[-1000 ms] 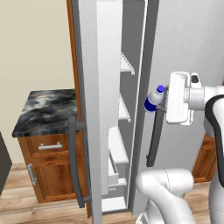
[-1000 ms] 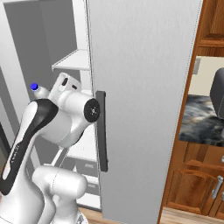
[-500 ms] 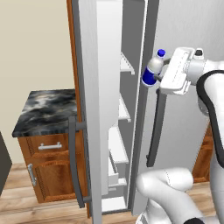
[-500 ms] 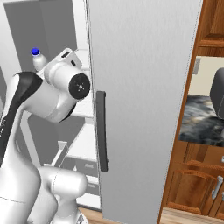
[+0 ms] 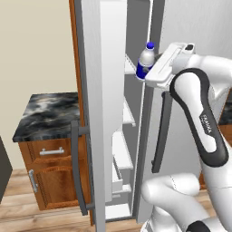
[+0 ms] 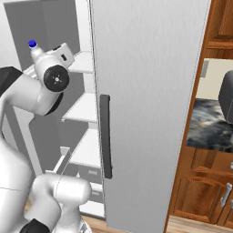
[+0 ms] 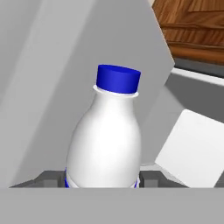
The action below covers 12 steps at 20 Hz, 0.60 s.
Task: Take the bottled waters from the counter and place them in the freezer to freeze. Close the freezer door after placing the bottles.
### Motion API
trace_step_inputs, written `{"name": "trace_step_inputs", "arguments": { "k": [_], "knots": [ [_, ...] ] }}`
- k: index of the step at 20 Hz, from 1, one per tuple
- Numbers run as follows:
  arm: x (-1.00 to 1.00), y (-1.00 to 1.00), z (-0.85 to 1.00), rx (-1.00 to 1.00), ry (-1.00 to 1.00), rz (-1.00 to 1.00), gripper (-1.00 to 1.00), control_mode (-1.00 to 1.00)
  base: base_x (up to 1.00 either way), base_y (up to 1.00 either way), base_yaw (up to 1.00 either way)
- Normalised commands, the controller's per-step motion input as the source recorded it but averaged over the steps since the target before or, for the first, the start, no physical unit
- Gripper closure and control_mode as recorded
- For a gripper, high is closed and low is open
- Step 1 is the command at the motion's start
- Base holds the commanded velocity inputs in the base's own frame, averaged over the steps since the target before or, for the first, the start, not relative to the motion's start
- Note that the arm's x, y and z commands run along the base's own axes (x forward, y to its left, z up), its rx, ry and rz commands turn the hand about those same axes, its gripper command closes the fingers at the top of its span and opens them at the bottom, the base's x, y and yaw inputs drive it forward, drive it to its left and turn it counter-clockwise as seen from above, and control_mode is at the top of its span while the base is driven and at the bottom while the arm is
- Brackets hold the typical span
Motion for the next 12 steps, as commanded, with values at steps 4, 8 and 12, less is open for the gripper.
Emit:
{"name": "trace_step_inputs", "arguments": {
  "k": [4,8,12],
  "knots": [
    [0.66,0.01,0.03,0.05,0.10,-0.11,1.00,-1.00,0.00,0.00,0.00],
    [0.77,0.00,0.09,0.11,0.16,-0.10,1.00,-1.00,0.00,0.00,0.00],
    [0.88,0.00,0.02,0.07,0.18,-0.11,1.00,-1.00,0.00,0.00,0.00]
  ]
}}
